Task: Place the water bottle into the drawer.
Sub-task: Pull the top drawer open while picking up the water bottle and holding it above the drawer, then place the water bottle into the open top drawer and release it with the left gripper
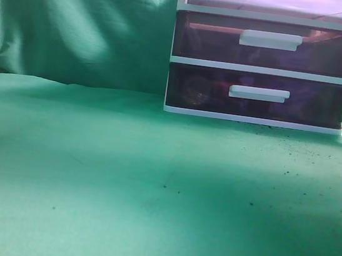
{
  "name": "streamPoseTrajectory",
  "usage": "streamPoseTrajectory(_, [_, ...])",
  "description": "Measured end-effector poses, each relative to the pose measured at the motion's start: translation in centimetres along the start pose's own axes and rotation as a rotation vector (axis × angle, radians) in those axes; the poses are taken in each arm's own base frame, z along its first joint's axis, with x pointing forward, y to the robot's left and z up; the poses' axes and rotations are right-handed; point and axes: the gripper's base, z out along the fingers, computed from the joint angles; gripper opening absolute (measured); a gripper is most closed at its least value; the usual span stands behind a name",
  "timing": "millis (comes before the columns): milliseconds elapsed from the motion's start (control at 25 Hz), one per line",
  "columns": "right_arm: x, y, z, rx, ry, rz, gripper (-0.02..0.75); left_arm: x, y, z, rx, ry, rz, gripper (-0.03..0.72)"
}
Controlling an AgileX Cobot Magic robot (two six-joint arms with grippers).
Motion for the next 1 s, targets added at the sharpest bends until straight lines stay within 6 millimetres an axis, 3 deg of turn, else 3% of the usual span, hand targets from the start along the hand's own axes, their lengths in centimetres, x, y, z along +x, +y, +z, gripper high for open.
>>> streamPoseTrajectory(240, [0.1,0.1,-0.1,-0.022,0.014,0.020,0.102,-7.4,-1.2,-2.8,0.069,-0.359,0.041,0.288])
streamPoseTrajectory(360, [0.1,0.3,-0.1,-0.048,0.009,0.020,0.102,-10.1,-2.4,-2.5,0.117,-0.432,0.091,0.288])
streamPoseTrajectory(520, [0.1,0.4,-0.2,-0.068,0.007,0.016,0.102,-12.4,-4.6,0.7,0.190,-0.435,0.134,0.288])
streamPoseTrajectory(680, [0.1,0.5,-0.2,-0.076,0.009,0.022,0.102,-13.3,-6.8,4.6,0.250,-0.403,0.149,0.288])
streamPoseTrajectory(840, [0.1,0.5,-0.2,-0.078,0.010,0.043,0.102,-13.2,-8.1,8.7,0.269,-0.363,0.204,0.288])
streamPoseTrajectory(1000, [0.1,0.5,-0.2,-0.078,0.010,0.047,0.102,-12.4,-8.0,12.0,0.245,-0.316,0.255,0.288])
